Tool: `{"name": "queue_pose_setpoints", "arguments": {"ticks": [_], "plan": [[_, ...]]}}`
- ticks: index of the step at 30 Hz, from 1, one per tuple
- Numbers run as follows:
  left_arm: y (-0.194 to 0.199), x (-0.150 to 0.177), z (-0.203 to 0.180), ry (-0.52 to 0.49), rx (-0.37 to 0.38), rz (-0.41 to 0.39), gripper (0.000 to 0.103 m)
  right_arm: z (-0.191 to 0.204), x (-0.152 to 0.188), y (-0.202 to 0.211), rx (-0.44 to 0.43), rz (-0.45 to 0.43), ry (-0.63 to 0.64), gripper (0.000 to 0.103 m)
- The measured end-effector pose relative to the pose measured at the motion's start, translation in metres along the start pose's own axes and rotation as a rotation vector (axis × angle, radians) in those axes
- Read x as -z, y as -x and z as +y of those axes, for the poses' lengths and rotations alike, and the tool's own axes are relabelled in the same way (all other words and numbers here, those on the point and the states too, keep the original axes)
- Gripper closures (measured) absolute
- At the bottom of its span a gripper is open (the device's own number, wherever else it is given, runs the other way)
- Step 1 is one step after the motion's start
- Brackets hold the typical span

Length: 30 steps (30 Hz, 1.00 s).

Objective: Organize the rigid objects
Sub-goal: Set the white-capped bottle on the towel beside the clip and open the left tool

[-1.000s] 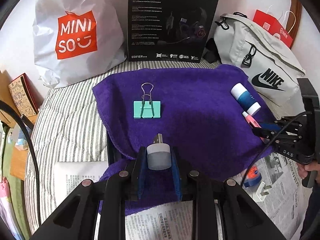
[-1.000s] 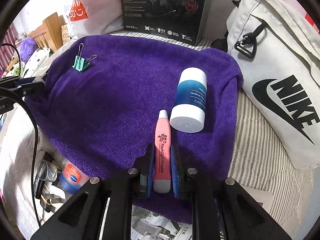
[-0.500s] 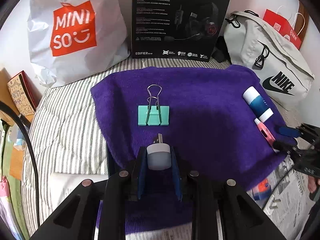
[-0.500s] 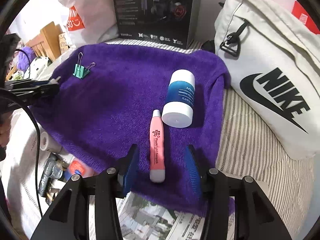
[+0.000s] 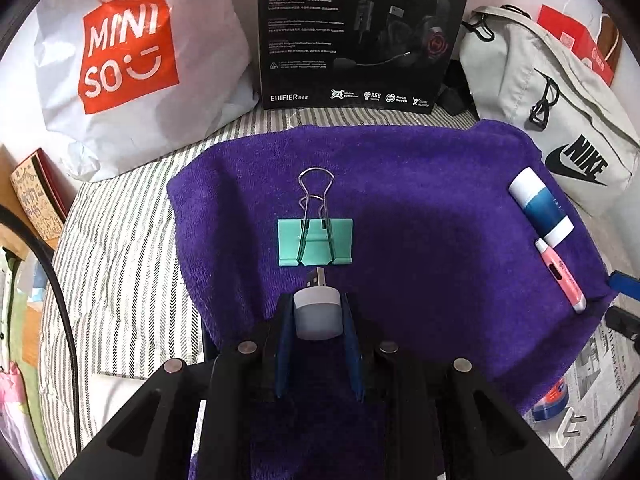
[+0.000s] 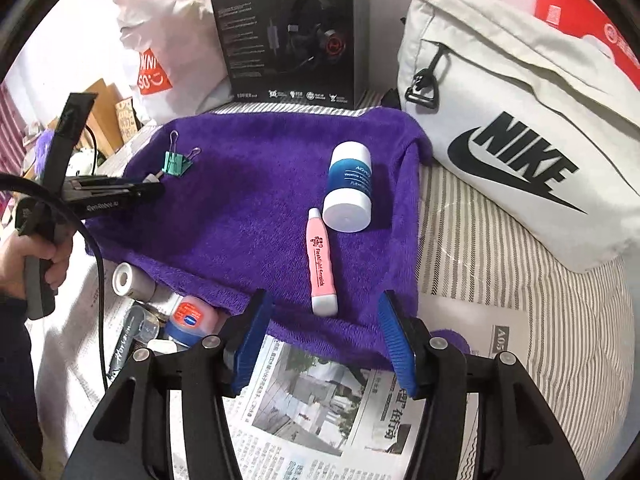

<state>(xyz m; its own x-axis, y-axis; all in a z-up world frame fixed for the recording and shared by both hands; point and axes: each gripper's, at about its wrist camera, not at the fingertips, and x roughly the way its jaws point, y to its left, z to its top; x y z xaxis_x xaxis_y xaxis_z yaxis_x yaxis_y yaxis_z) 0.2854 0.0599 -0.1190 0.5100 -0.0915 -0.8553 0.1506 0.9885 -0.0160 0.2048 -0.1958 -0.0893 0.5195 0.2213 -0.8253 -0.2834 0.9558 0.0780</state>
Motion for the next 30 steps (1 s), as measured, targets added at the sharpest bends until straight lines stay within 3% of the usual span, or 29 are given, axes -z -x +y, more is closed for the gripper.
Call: {"name": "queue_pose_setpoints", "arguments": {"ticks": [13,16,17,21,30], "plan": [[0.0,0.003,-0.003,-0.026,-0.032,-0.013,0.078,-0.007,0.012,0.013,-0.037,-0.018,-0.086,0.045],[0.001,0.005,-0.003,-0.026,-0.051,-0.004,0.07,-0.007,0.014,0.015,-0.041,-0.019,-0.099,0.045],[0.002,0.007,-0.003,-0.026,-0.062,-0.002,0.063,-0.007,0.016,0.017,-0.041,-0.018,-0.1,0.045],[0.007,0.013,-0.009,-0.044,-0.078,0.012,0.055,-0.005,0.021,0.024,-0.042,-0.02,-0.102,0.045],[0.054,0.036,-0.029,-0.064,-0.082,-0.038,0.055,0.003,0.037,0.049,-0.041,-0.031,-0.108,0.044]]}}
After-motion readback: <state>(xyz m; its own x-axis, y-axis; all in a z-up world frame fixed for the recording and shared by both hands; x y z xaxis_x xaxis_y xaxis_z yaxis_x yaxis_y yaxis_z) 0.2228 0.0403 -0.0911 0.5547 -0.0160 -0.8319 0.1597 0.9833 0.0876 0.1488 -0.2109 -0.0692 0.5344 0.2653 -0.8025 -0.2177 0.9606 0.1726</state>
